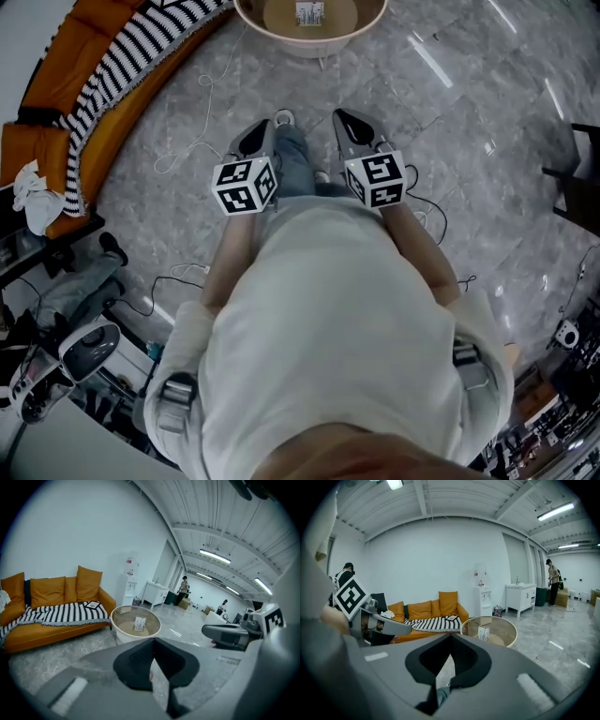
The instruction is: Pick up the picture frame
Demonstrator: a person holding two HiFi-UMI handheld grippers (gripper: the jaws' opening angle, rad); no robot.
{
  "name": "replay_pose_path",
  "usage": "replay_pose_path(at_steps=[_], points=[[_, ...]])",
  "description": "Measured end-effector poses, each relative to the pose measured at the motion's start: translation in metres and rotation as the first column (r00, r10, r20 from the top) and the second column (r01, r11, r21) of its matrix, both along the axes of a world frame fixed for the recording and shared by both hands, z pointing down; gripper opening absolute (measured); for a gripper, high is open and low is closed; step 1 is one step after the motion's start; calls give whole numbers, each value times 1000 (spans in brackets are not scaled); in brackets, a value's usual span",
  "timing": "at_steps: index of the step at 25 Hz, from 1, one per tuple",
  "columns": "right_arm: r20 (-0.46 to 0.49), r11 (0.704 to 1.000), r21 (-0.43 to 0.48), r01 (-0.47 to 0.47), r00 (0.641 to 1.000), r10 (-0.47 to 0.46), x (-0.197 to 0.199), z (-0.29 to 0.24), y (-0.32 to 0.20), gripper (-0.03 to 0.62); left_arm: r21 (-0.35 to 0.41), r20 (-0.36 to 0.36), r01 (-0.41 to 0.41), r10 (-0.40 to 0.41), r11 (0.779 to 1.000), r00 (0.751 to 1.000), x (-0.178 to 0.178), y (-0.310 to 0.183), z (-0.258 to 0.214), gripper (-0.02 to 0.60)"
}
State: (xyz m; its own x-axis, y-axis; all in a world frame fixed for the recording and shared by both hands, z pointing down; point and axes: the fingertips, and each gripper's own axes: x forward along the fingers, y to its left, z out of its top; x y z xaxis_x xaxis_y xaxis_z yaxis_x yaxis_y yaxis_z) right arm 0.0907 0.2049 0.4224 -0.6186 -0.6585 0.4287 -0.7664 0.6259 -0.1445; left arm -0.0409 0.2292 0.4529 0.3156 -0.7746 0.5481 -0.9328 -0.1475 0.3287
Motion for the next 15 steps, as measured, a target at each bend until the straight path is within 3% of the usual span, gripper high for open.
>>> replay_pose_path(at_steps=[15], points=[[-28, 999, 11, -46, 999, 47, -31, -14, -136, 0, -2, 8, -131, 131, 991, 991, -9, -147, -10, 1]])
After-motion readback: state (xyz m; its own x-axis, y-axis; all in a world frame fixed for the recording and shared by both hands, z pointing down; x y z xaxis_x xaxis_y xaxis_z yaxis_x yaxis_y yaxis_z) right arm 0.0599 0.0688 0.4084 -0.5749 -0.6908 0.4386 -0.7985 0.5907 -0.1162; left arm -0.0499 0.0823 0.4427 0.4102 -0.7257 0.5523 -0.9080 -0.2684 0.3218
